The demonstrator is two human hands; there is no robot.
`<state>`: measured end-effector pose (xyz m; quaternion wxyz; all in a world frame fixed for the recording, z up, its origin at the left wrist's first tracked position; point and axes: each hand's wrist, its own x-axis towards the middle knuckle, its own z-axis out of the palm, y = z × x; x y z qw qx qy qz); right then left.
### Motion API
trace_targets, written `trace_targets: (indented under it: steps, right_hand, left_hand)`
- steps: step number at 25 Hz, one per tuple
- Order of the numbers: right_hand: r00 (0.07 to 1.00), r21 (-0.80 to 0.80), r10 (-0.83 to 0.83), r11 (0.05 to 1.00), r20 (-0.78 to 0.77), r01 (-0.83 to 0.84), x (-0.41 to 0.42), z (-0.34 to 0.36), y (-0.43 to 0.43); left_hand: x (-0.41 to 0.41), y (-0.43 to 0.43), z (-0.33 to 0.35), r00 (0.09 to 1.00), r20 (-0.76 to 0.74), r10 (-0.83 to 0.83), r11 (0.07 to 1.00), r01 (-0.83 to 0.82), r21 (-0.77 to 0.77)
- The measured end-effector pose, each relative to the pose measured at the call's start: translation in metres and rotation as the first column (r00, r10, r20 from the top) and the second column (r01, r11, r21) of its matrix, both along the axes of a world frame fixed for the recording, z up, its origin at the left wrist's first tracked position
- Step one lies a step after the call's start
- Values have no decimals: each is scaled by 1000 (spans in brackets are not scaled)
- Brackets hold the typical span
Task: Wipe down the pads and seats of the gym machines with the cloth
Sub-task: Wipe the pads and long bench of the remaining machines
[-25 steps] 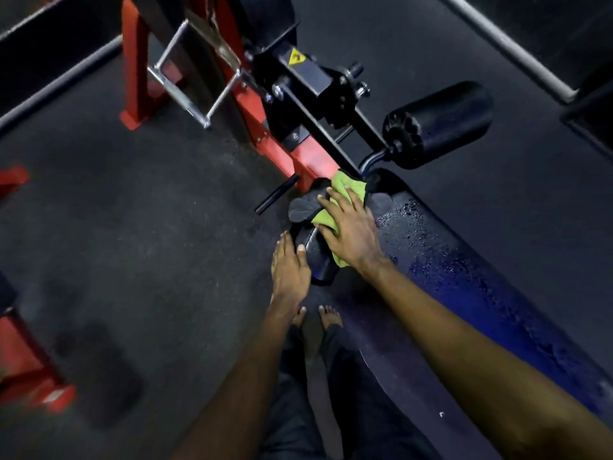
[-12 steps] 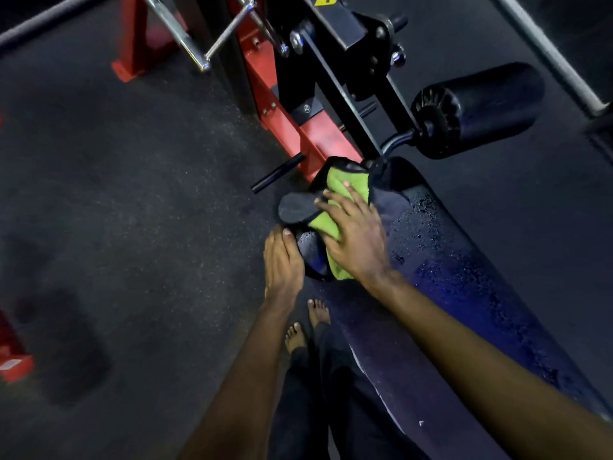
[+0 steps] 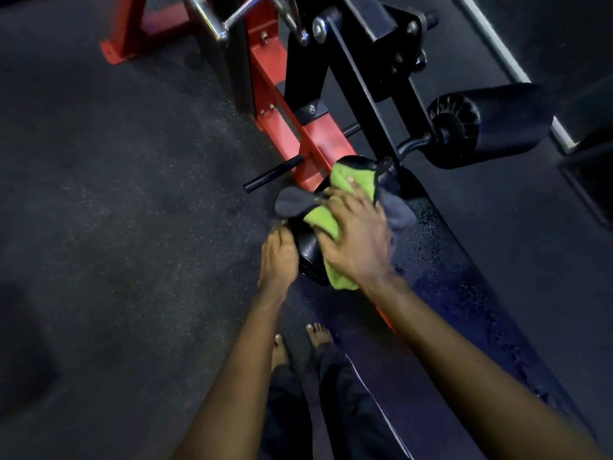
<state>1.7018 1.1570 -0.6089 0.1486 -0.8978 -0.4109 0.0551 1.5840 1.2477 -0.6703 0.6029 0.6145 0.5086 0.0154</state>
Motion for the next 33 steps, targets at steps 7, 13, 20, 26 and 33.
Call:
trace_targets:
  steps: [7,13,20,26,33]
  right_hand:
    - [993,-13,-106,994,-58,105,58,5,-3]
    - [990,71,84,995,-115,-76,5,-10,-51]
    - [991,224,-86,969,-100,107,38,-8,-7]
    - [914,-58,402,913,-52,-404,11,-4,-24]
    - [998,122,37,992,-59,-30,49,-9,-15]
  left_hand:
    - [7,3,-6,987,98,127,992,-123,-40]
    - [-34,-67,17,977,213,16,994,-40,106]
    - [-35,-72,6,964,267,10,996,-33,80]
    - [-29,-73,-1,937,330,113,993,-99,-58]
    - [-29,-63,-9,944,289,161,982,-123,-145]
